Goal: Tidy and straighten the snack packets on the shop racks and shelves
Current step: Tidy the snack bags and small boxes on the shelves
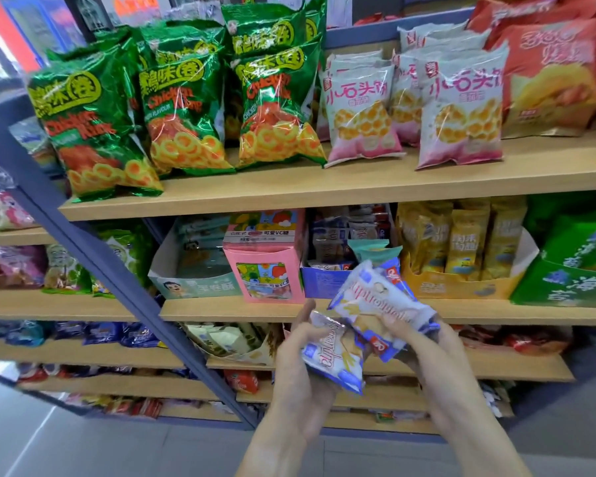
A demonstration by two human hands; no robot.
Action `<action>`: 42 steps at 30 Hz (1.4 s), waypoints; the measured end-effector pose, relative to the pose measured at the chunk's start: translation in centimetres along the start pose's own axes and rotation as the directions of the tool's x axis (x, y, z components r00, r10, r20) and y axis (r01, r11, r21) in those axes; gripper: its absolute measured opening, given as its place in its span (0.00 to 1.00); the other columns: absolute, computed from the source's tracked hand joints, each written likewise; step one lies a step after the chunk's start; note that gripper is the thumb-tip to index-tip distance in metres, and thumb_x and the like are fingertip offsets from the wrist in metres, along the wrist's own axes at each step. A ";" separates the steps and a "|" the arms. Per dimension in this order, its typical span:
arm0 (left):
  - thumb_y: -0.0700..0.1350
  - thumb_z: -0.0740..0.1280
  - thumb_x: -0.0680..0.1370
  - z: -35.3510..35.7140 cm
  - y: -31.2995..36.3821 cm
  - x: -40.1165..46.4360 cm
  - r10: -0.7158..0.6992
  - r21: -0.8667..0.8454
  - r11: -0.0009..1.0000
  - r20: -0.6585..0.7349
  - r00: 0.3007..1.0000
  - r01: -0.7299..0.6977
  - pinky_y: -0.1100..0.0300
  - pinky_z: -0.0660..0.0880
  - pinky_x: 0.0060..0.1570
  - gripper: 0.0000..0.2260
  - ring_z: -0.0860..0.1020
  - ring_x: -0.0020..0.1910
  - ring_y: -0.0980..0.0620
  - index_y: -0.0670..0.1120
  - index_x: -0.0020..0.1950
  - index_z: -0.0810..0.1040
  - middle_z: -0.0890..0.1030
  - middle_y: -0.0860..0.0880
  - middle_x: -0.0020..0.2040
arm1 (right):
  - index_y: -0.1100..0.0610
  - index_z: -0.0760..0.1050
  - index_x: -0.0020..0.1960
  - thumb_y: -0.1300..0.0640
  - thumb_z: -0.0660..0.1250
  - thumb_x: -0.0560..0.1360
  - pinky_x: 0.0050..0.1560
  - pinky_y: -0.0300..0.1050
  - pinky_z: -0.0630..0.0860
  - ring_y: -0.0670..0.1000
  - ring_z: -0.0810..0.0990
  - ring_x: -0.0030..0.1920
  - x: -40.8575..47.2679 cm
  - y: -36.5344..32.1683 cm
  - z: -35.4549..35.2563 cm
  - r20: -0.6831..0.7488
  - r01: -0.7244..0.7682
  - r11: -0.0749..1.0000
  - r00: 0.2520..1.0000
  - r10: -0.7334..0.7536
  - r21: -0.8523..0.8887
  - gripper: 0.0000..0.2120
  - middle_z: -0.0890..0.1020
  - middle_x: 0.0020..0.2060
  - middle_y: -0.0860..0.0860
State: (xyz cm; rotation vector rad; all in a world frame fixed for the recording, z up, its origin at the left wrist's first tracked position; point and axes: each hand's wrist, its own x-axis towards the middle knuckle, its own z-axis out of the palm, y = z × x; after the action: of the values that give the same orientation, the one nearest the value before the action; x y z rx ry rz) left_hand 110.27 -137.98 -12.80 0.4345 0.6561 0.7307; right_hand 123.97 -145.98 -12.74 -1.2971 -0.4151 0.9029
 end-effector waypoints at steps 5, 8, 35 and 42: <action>0.37 0.57 0.67 -1.0 0.7 0.8 0.044 -0.096 0.994 -0.066 0.997 -0.050 0.40 0.76 0.60 0.20 0.78 0.50 0.38 0.36 0.54 0.79 0.80 0.37 0.52 | 0.60 0.82 0.54 0.55 0.74 0.66 0.45 0.49 0.78 0.49 0.85 0.41 0.4 0.0 0.3 -0.012 -0.123 0.977 0.992 0.127 0.173 0.18 0.88 0.47 0.56; 0.38 0.57 0.67 -1.5 1.1 1.1 0.060 -0.135 0.988 -0.070 0.996 -0.069 0.33 0.67 0.72 0.27 0.79 0.58 0.34 0.35 0.64 0.78 0.81 0.35 0.59 | 0.60 0.83 0.57 0.55 0.73 0.69 0.48 0.51 0.78 0.50 0.85 0.42 0.5 -0.1 0.8 -0.026 -0.125 0.972 0.991 0.132 0.198 0.18 0.88 0.48 0.56; 0.66 0.76 0.70 -2.2 4.4 -0.1 0.096 0.618 0.783 0.000 0.995 -0.075 0.46 0.82 0.54 0.33 0.85 0.56 0.42 0.45 0.66 0.78 0.86 0.43 0.57 | 0.60 0.81 0.54 0.60 0.81 0.63 0.30 0.41 0.77 0.51 0.87 0.37 0.1 -0.2 2.4 0.078 -0.095 0.985 0.991 0.107 -0.144 0.21 0.88 0.42 0.54; 0.49 0.77 0.72 -2.8 3.3 0.0 0.125 0.585 0.805 -0.004 0.992 -0.099 0.48 0.84 0.46 0.22 0.87 0.50 0.43 0.46 0.64 0.79 0.87 0.44 0.54 | 0.60 0.82 0.55 0.60 0.80 0.66 0.34 0.42 0.81 0.52 0.88 0.39 0.0 0.0 2.7 0.087 -0.094 0.987 0.991 0.106 -0.133 0.19 0.88 0.43 0.53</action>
State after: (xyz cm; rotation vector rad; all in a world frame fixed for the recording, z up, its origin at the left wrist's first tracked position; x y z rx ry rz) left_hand 106.78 -135.40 -12.95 1.0387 0.9031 0.6396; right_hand 121.98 -144.26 -12.06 -1.4074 -0.4918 1.0378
